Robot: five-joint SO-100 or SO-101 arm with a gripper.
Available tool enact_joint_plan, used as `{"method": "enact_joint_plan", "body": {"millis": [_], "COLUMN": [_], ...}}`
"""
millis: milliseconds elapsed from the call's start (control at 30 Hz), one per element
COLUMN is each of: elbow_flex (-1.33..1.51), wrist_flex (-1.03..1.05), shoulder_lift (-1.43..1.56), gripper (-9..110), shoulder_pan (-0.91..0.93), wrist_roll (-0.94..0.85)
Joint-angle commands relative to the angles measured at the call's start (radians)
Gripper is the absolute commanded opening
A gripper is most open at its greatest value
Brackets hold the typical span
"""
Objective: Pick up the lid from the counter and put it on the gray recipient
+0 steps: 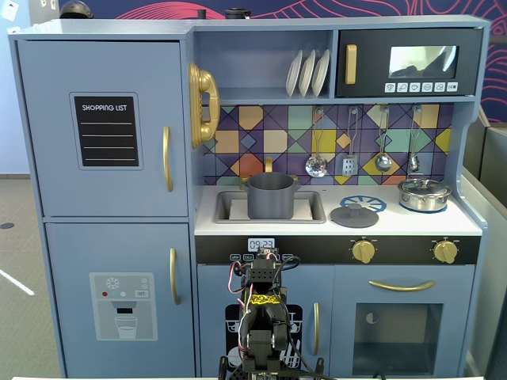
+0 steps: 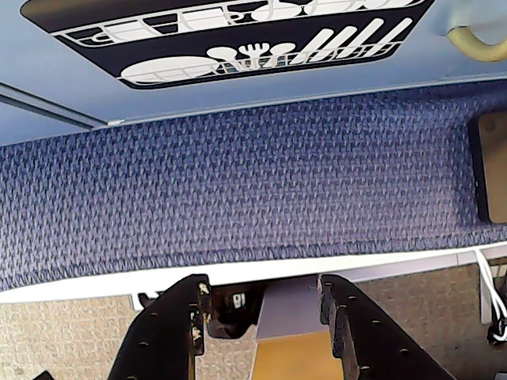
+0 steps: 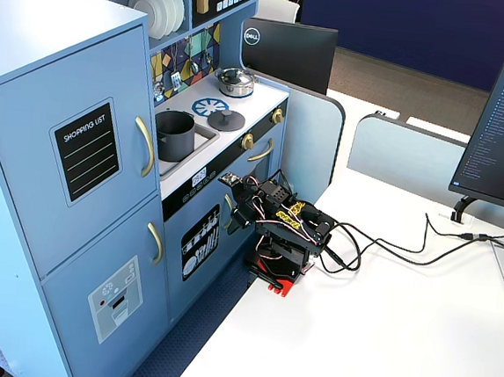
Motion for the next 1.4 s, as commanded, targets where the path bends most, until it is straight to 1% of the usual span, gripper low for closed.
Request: {"method": "enact_joint_plan", "body": {"millis": [0,367,467,567,833,1000,1167,1267,1367], "elbow_flex": [0.020,0.020,-0.003,-0.097,-0.420,-0.474,-0.479,-0.502,-0.505], "wrist_flex": [0.163,0.147,0.038,-0.104,-0.494,-0.721,-0.854,-0.891,-0.971], "shoulder_lift": [-0.006,-0.006,-0.008,-0.029,-0.170,-0.187,-0.199,-0.239,-0.285], "gripper": [0,0,0,0,0,0,0,0,7], "shoulder_pan": [0.049,0.052,0.089,0.132,0.245,0.330,0.445,0.494,0.538], "wrist_roll": [0.044,0.063,0.061,0.044,-0.084,-0.150,-0.189,-0.161,-0.107]}}
